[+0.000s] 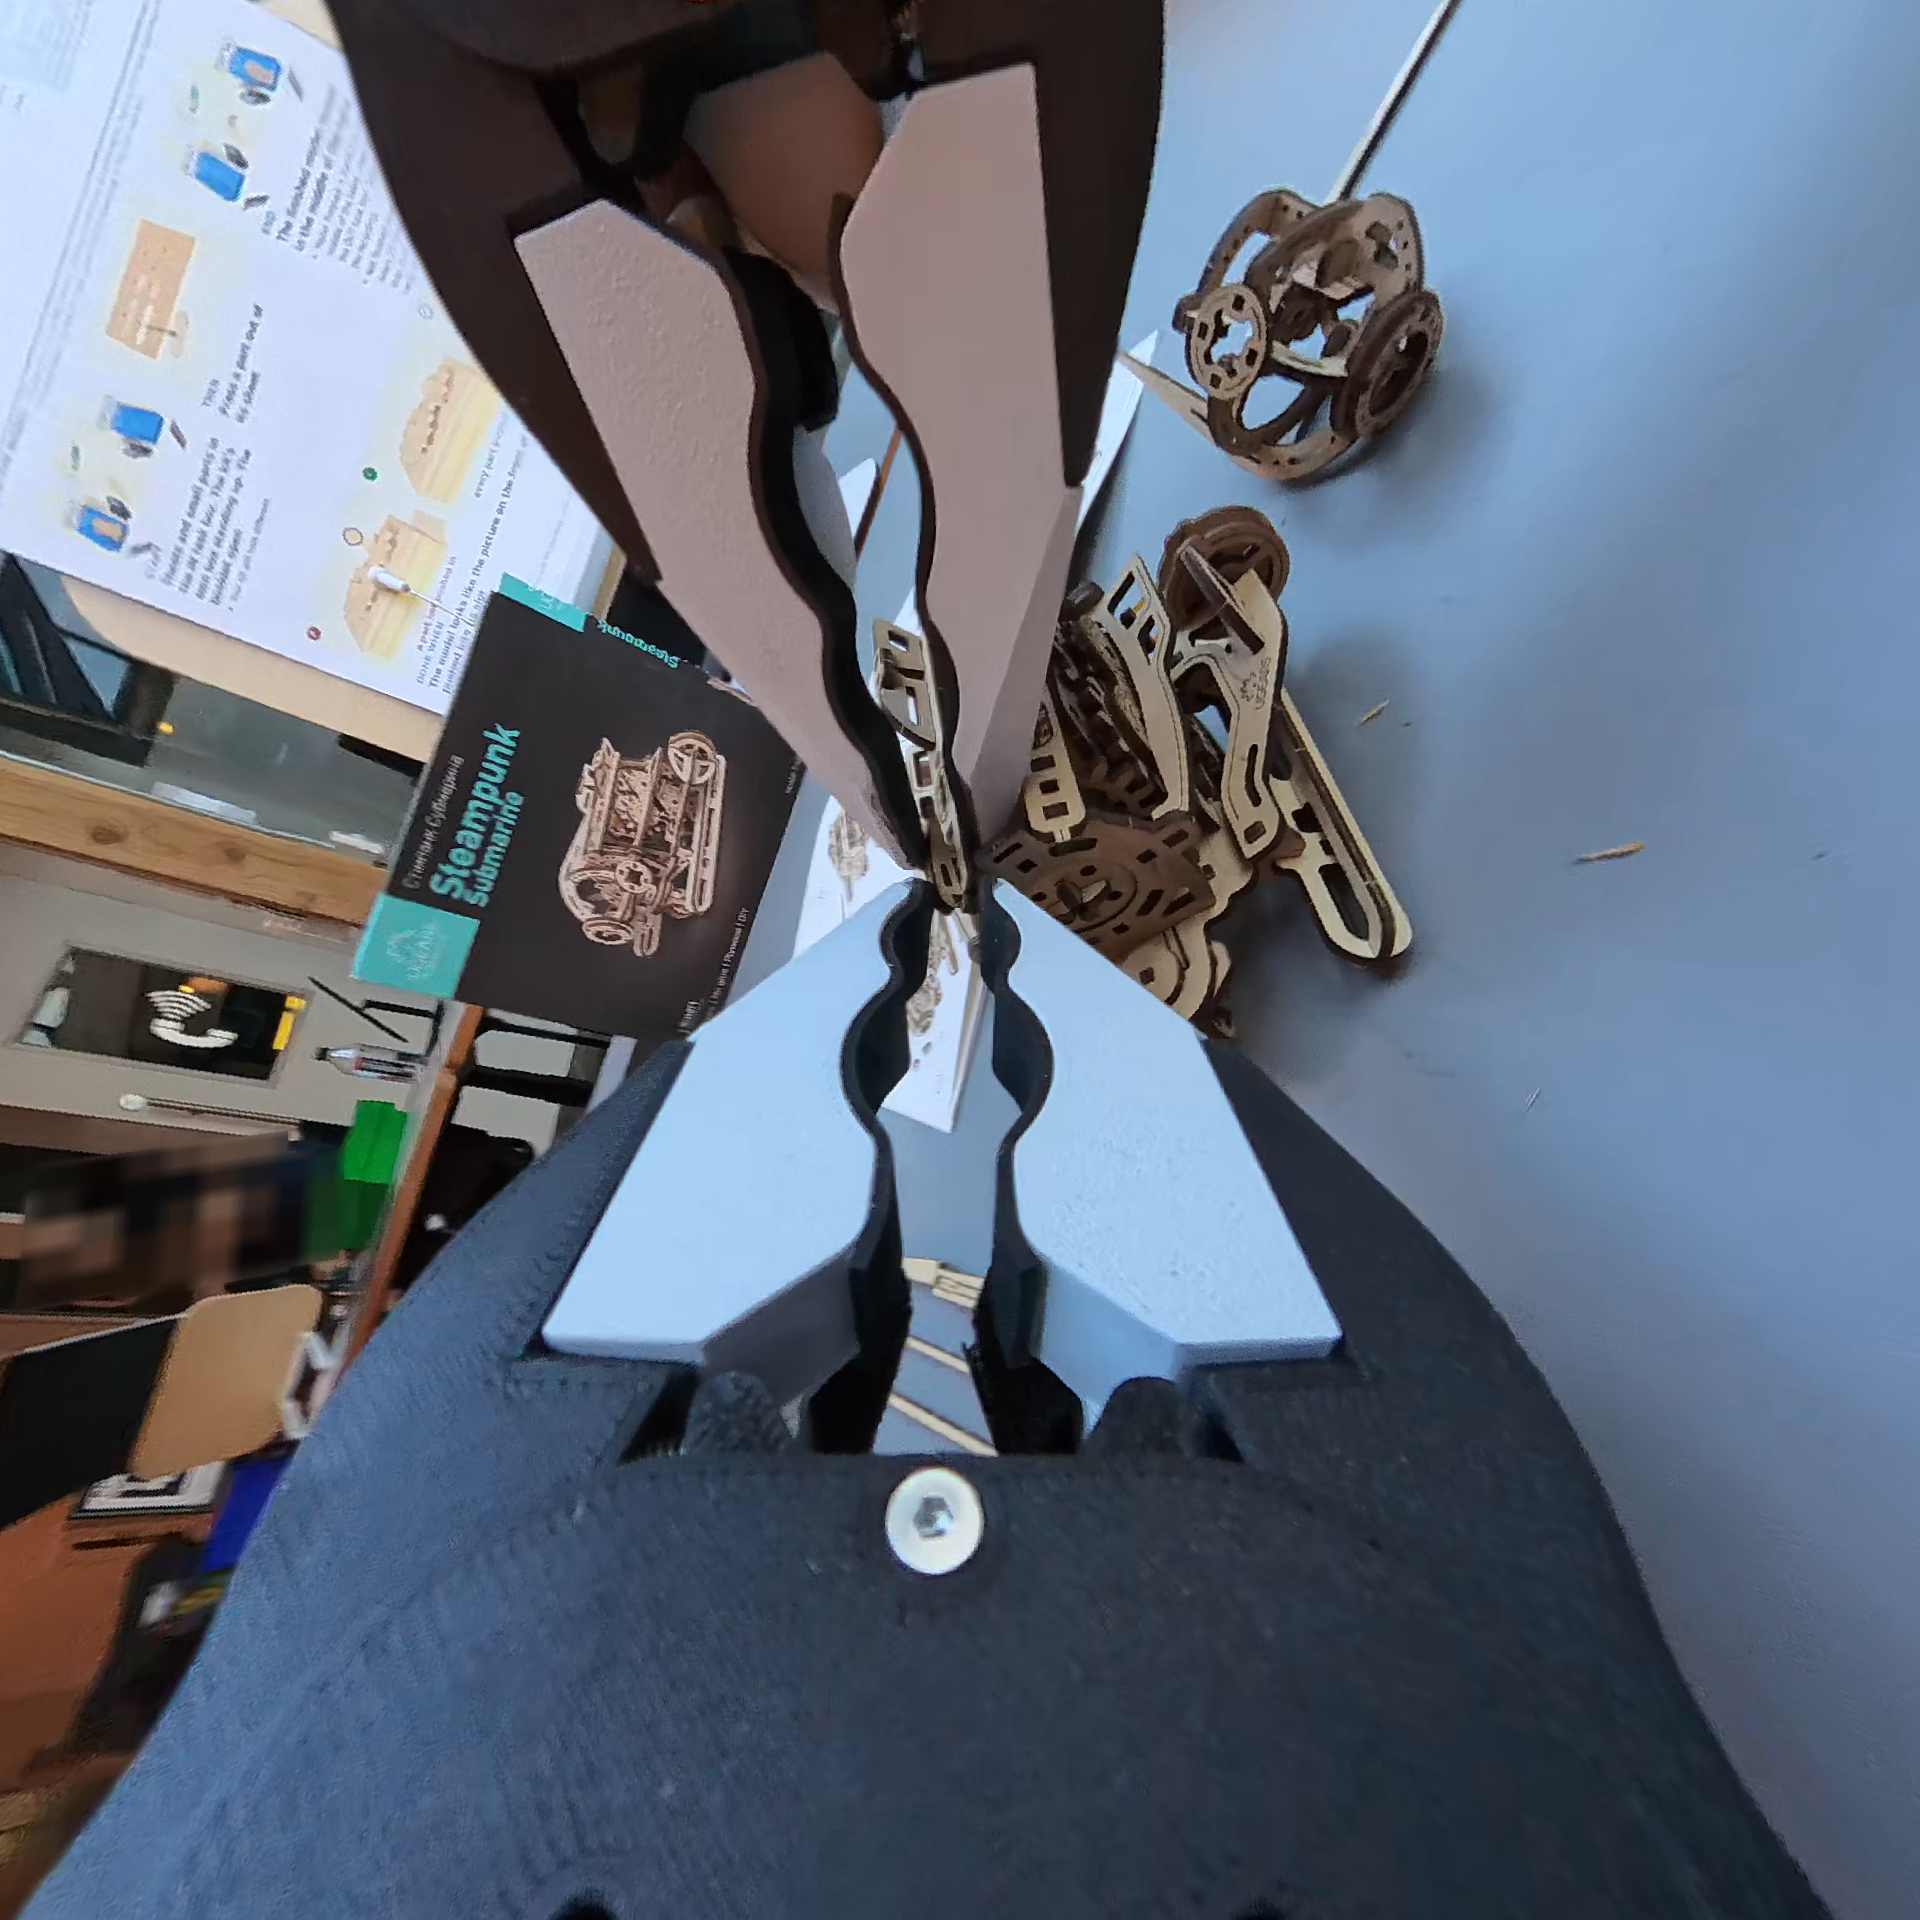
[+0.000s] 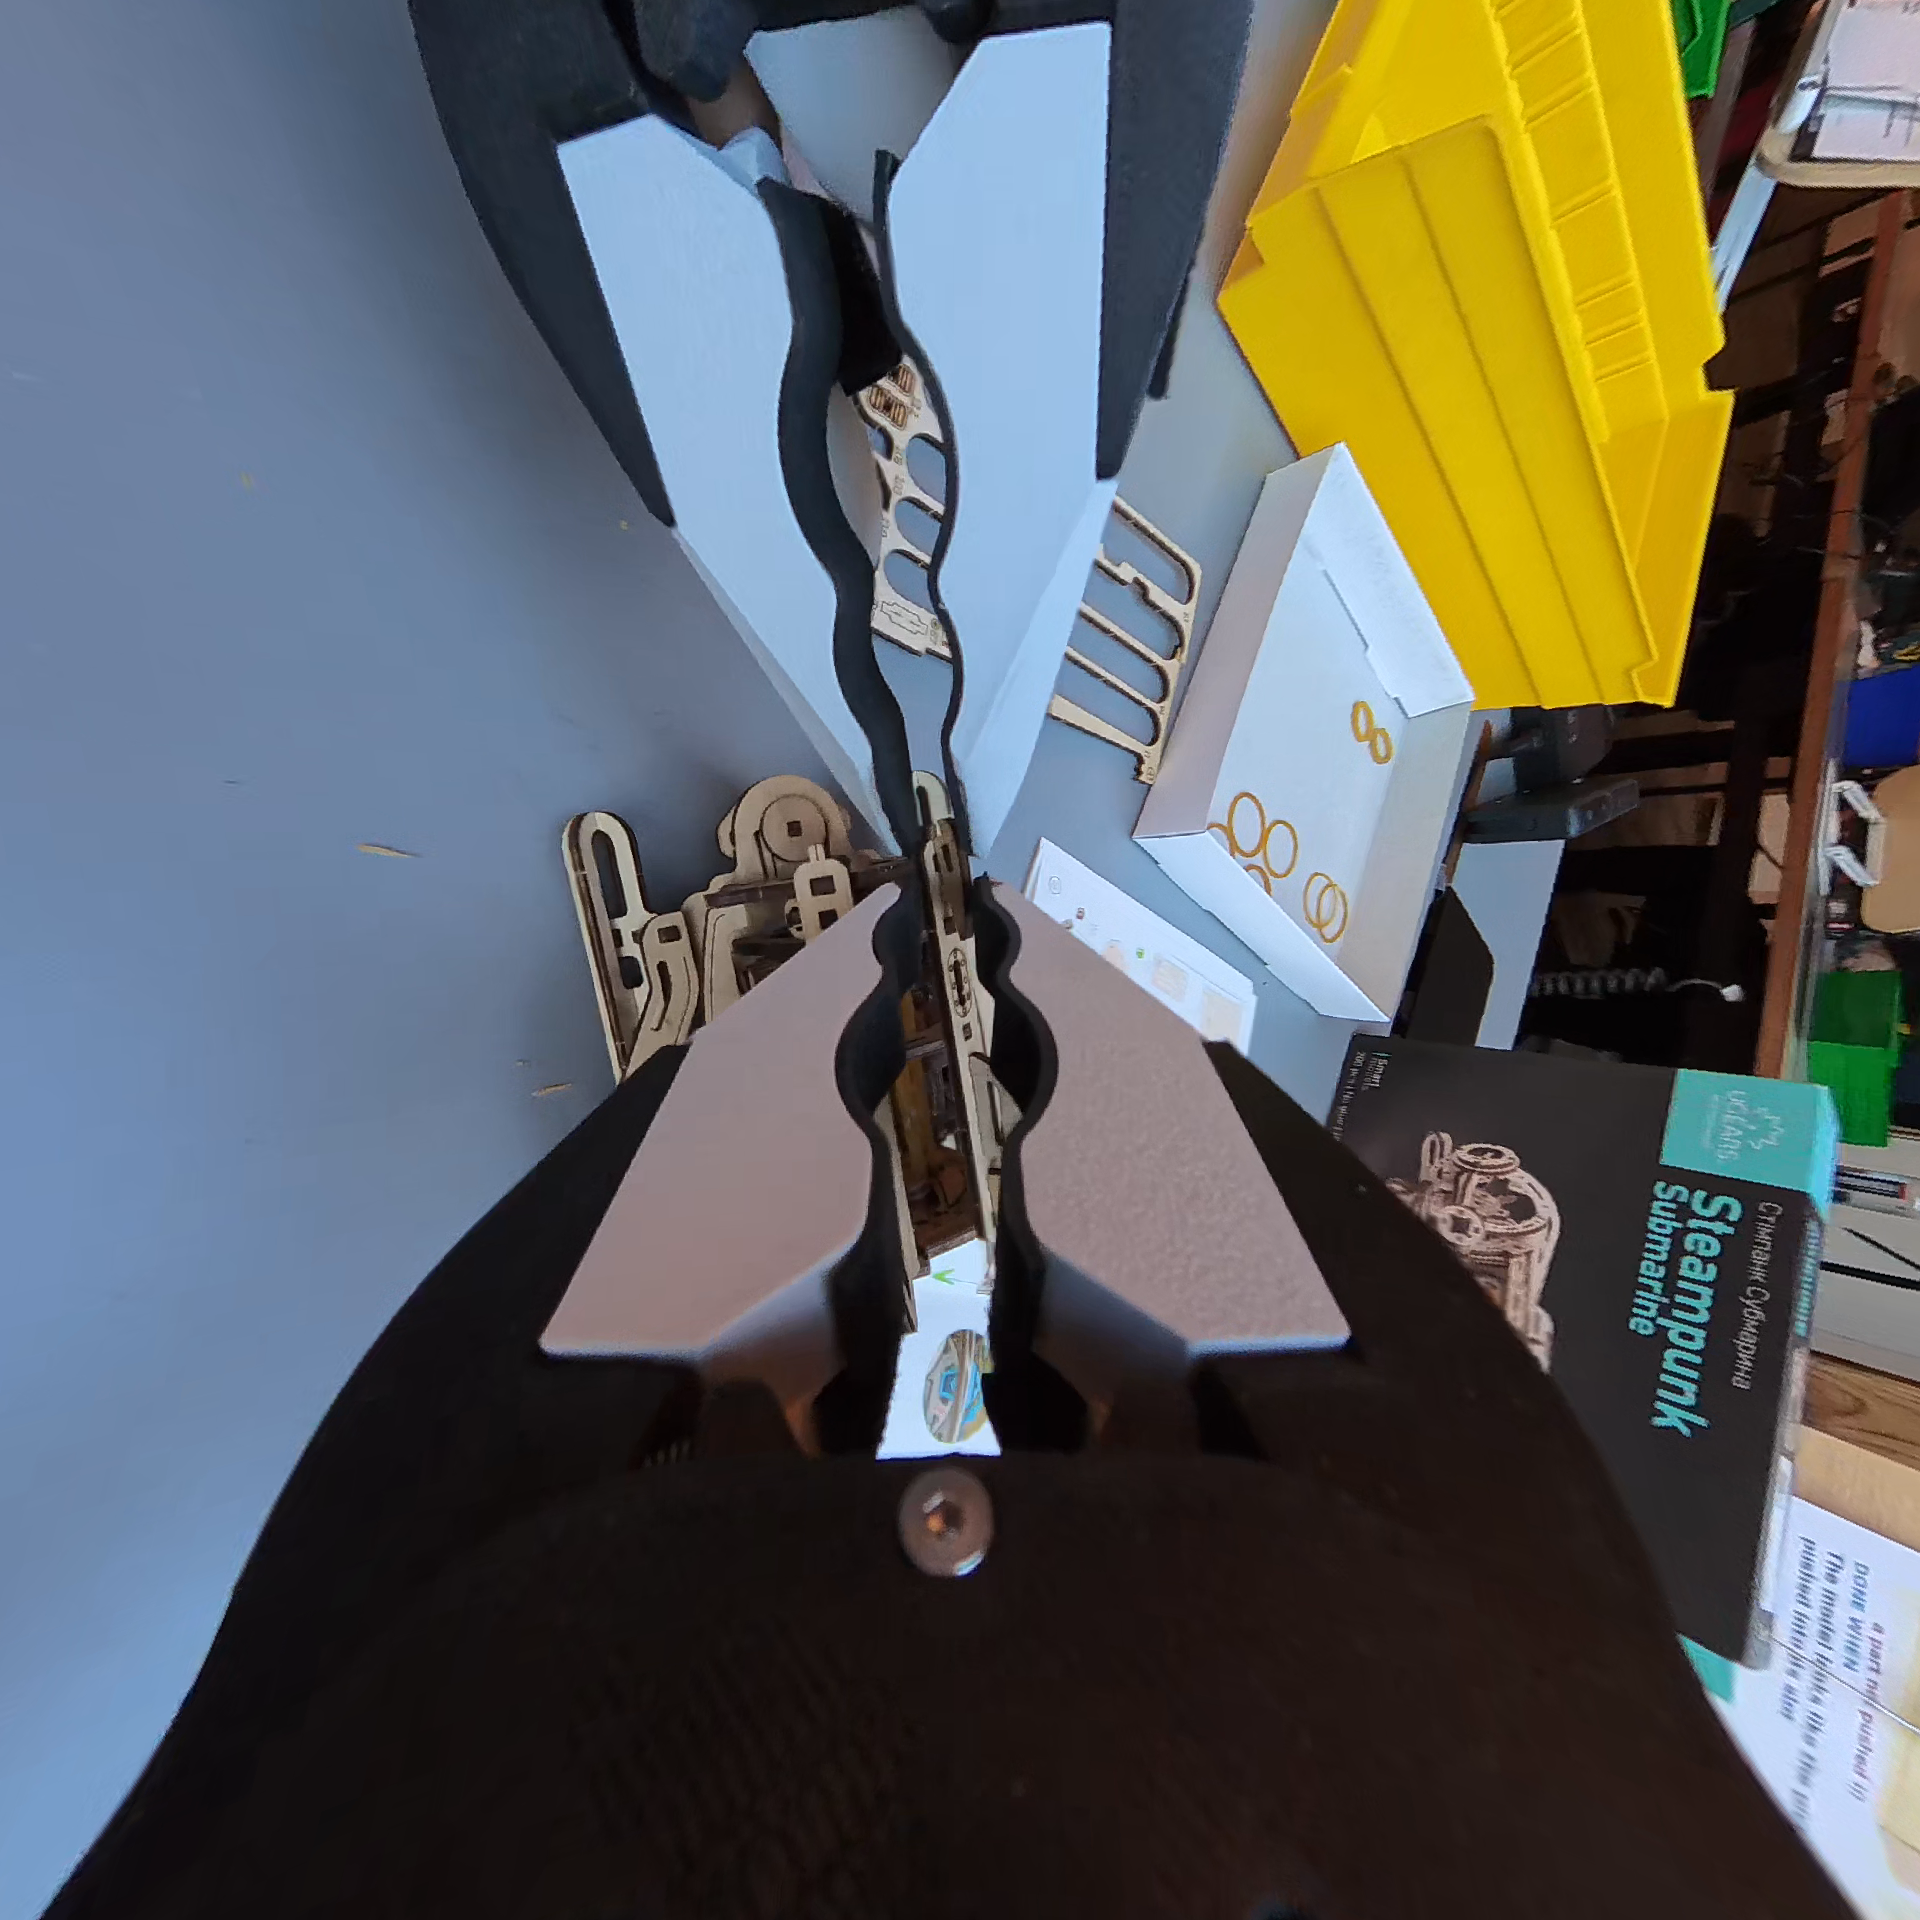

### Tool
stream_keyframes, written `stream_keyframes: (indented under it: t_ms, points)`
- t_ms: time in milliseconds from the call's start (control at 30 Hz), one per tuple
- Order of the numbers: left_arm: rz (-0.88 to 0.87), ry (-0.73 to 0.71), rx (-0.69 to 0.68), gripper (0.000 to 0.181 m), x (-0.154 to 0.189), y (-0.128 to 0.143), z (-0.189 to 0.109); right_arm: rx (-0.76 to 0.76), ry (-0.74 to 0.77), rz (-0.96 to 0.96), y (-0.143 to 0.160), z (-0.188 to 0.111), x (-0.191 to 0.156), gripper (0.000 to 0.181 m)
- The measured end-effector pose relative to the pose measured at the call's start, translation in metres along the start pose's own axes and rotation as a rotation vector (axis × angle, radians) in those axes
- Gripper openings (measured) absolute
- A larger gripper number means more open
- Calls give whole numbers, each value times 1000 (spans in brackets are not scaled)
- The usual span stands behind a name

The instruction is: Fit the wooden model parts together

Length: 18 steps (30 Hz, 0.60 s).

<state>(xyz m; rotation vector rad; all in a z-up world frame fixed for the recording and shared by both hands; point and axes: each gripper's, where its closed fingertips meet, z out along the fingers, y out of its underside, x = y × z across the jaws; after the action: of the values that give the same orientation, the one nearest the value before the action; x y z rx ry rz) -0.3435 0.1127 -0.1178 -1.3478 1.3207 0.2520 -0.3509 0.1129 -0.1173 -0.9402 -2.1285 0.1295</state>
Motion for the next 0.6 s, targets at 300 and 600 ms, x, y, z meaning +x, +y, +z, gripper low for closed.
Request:
stream_keyframes:
  t_ms: [300, 600]
  points:
    - [-117, 20, 42, 8, -2, -2, 2, 69, -110, 126, 3, 0, 2, 10]
    - [-249, 56, 100, 6, 0, -8, 0, 108, -99, 175, 4, -5, 1, 14]
